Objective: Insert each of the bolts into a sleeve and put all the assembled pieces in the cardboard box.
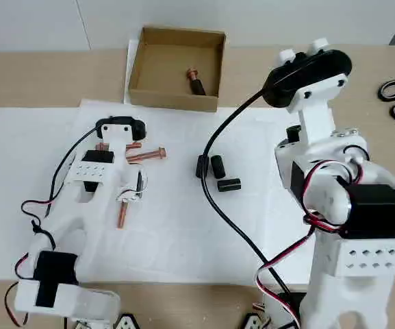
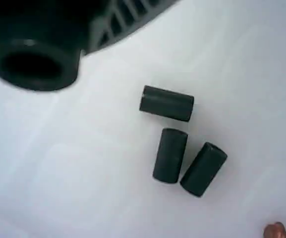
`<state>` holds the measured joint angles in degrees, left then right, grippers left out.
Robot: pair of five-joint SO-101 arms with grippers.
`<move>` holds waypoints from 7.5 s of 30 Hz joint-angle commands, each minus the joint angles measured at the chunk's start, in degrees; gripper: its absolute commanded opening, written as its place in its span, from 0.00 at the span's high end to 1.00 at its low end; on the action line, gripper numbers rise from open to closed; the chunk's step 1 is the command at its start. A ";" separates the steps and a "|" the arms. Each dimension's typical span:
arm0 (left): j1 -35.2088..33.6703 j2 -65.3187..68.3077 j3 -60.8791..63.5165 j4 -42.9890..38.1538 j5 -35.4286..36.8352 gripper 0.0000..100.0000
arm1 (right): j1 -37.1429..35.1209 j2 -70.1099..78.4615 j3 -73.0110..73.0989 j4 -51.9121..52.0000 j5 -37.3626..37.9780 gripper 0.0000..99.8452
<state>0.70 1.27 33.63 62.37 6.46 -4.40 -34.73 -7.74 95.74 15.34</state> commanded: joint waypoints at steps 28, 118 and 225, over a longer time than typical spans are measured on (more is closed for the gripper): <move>-0.53 -40.00 -6.55 14.95 0.44 0.99 | 0.57 -11.74 0.00 -1.27 -0.79 1.00; 25.93 -69.63 27.74 -37.71 13.27 0.99 | -33.10 -69.23 97.76 -63.43 -19.16 1.00; -13.98 -90.29 27.65 15.56 -12.66 0.84 | -9.71 -52.88 72.53 -42.77 -11.08 1.00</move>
<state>-11.87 -87.43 60.35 81.10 -7.69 -17.23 -93.98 77.45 52.57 1.10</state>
